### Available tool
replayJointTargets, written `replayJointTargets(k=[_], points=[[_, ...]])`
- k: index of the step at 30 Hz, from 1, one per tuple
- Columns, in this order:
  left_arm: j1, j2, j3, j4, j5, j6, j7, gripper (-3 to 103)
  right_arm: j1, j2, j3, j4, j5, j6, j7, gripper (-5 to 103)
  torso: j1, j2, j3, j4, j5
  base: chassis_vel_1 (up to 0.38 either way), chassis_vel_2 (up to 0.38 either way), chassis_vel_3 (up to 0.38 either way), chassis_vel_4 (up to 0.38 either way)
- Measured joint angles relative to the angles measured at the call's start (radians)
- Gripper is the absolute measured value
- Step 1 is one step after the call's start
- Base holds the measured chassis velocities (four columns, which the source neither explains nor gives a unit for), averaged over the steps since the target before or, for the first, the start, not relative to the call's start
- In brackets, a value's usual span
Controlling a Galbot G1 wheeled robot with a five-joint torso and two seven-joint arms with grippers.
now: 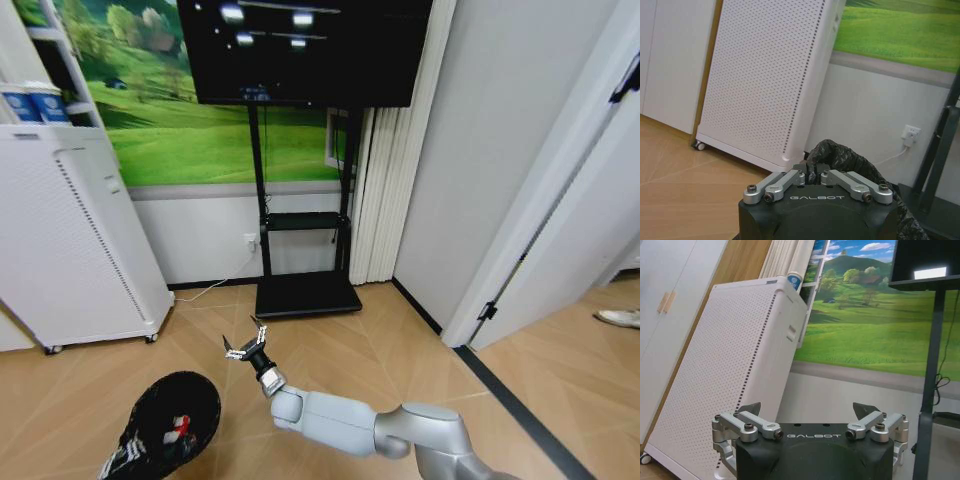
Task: Pick up the trash bin and place the garbage on the floor into it.
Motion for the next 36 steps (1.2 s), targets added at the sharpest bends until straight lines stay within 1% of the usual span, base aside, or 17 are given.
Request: replayJointTargets(k=[1,3,4,5,7,8,11,12,13,15,17,20,21,29,32,36], points=[[-0.001,-0.001,0.002,0.005,0.002,-0.003,0.003,8,0.0,0.008,-0.005,-0.007,0.009,-0.019,0.017,100,0.0,0.0,0.0,-0.0003,-0.0006,0.361,0.374,-0.416,-0.341],[-0.001,-0.003,0.005,0.009,0.005,-0.006,0.007,8,-0.002,0.016,-0.005,-0.014,0.018,-0.026,0.025,100,0.0,0.0,0.0,-0.0004,-0.0005,0.361,0.373,-0.378,-0.341],[0.0,-0.004,0.006,0.013,0.006,-0.009,0.011,8,-0.006,0.025,-0.005,-0.019,0.022,-0.027,0.028,100,0.0,0.0,0.0,-0.0001,0.0001,0.321,0.373,-0.32,-0.373],[0.001,-0.006,0.007,0.017,0.007,-0.013,0.014,8,-0.01,0.028,-0.005,-0.022,0.021,-0.025,0.028,100,0.0,0.0,0.0,-0.0001,-0.0004,0.271,0.415,-0.32,-0.403],[0.003,-0.008,0.007,0.02,0.008,-0.015,0.017,8,-0.013,0.028,-0.005,-0.021,0.021,-0.024,0.03,100,0.001,0.0,0.0,-0.0003,-0.0003,0.271,0.408,-0.292,-0.403],[0.005,-0.01,0.007,0.024,0.01,-0.019,0.02,8,-0.022,0.027,-0.006,-0.015,0.022,-0.023,0.034,100,0.001,0.0,0.001,0.0001,-0.0002,0.281,0.36,-0.264,-0.338],[0.008,-0.013,0.007,0.025,0.01,-0.021,0.021,8,-0.03,0.025,-0.006,-0.012,0.022,-0.022,0.037,100,0.001,-0.001,0.0,0.0001,-0.0003,0.261,0.36,-0.241,-0.327],[0.009,-0.015,0.007,0.026,0.01,-0.022,0.022,8,-0.034,0.023,-0.005,-0.013,0.019,-0.02,0.038,100,0.001,0.0,0.0,-0.0005,-0.0004,0.214,0.263,-0.23,-0.184],[0.011,-0.018,0.008,0.029,0.013,-0.027,0.024,8,-0.037,0.022,-0.003,-0.013,0.019,-0.018,0.04,100,0.001,-0.001,0.0,0.0002,-0.0002,0.126,0.094,-0.14,-0.184],[0.012,-0.021,0.011,0.032,0.014,-0.028,0.026,8,-0.039,0.021,-0.003,-0.011,0.019,-0.017,0.041,100,0.001,0.0,0.0,0.0,-0.0002,0.126,0.094,-0.057,-0.077],[0.013,-0.025,0.015,0.04,0.017,-0.031,0.029,8,-0.039,0.02,-0.001,-0.006,0.02,-0.014,0.043,100,0.001,0.0,0.0,0.0005,-0.0003,0.056,0.023,0.012,-0.004],[0.013,-0.034,0.024,0.051,0.023,-0.034,0.034,8,-0.041,0.017,0.0,-0.001,0.024,-0.012,0.044,100,0.0,0.0,0.0,0.0,0.0,-0.047,-0.048,0.028,0.053],[0.011,-0.038,0.029,0.056,0.024,-0.034,0.037,8,-0.044,0.016,0.002,-0.004,0.024,-0.009,0.043,100,0.0,0.0,0.0,-0.0006,0.0,-0.07,-0.09,0.053,0.073],[0.009,-0.041,0.031,0.076,0.024,-0.042,0.049,8,-0.052,0.008,0.003,-0.006,0.023,-0.002,0.039,100,0.0,0.0,0.0,-0.0009,-0.0001,-0.041,-0.042,0.019,0.026],[0.02,-0.05,0.028,0.091,0.018,-0.051,0.064,8,-0.066,0.009,0.003,-0.011,0.022,0.0,0.038,100,0.0,0.0,0.0,0.0,-0.0001,0.02,0.034,-0.006,-0.011],[0.039,-0.061,0.015,0.099,0.01,-0.062,0.082,8,-0.075,0.013,0.004,-0.013,0.02,-0.001,0.039,100,0.0,0.0,0.0,0.0003,-0.0002,0.0,0.0,0.0,0.0]])
